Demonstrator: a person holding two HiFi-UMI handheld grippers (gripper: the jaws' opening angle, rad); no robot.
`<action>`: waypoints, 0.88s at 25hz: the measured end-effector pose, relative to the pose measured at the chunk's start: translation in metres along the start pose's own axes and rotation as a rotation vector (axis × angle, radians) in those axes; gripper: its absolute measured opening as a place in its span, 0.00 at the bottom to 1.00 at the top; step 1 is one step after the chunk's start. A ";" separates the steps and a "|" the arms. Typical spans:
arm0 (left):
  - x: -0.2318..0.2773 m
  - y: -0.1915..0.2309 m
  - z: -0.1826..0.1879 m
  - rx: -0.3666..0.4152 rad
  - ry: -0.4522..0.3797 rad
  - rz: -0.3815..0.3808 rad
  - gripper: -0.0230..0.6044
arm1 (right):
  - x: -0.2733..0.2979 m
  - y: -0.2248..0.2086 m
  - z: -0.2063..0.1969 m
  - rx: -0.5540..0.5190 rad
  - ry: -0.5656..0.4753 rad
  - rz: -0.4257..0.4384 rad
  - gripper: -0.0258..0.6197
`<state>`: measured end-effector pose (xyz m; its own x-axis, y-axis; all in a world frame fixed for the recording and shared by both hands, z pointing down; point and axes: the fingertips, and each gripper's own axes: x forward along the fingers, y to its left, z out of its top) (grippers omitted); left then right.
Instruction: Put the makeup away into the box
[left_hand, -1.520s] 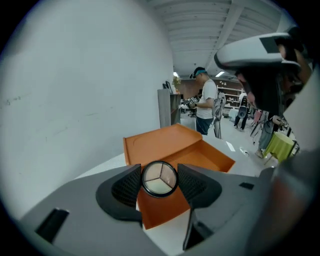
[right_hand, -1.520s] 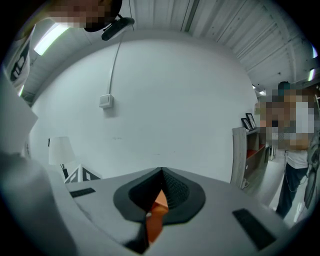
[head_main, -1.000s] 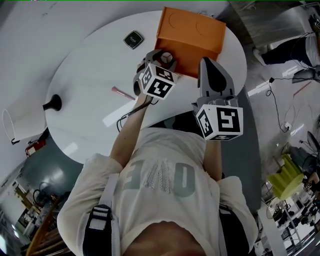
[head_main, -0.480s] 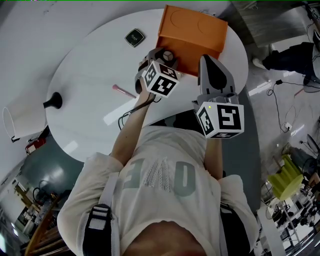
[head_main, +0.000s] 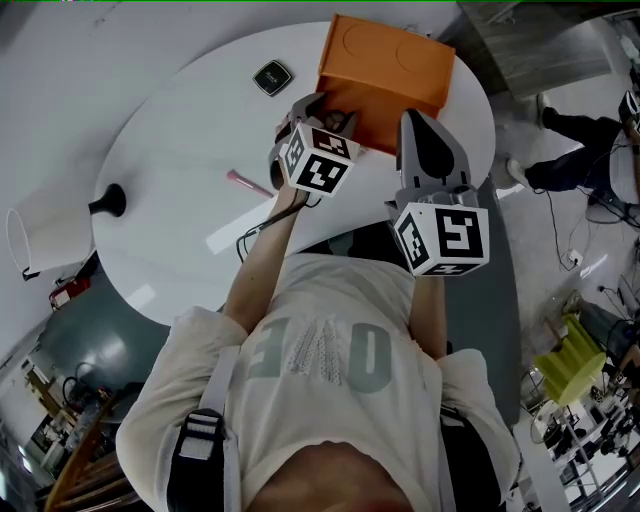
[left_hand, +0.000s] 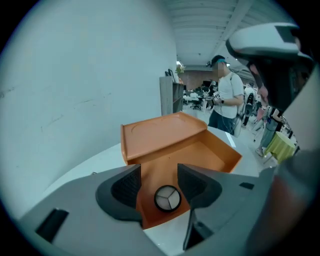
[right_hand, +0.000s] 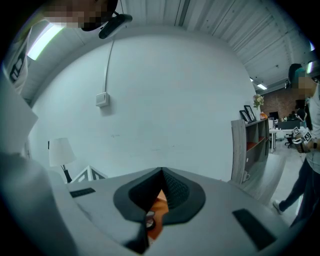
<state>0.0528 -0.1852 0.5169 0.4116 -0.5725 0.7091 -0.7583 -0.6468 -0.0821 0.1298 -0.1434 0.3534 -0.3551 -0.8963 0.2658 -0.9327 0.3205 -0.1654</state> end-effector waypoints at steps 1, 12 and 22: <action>-0.006 0.004 0.008 -0.017 -0.029 0.013 0.41 | 0.000 0.001 0.002 -0.006 -0.005 0.004 0.04; -0.187 0.094 0.099 -0.136 -0.495 0.393 0.06 | 0.019 0.074 0.069 -0.172 -0.148 0.207 0.04; -0.372 0.151 0.063 -0.277 -0.745 0.747 0.05 | 0.032 0.205 0.114 -0.270 -0.255 0.505 0.04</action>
<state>-0.1834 -0.1017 0.1967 -0.0678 -0.9956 -0.0642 -0.9933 0.0733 -0.0890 -0.0656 -0.1410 0.2191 -0.7610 -0.6484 -0.0230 -0.6487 0.7598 0.0430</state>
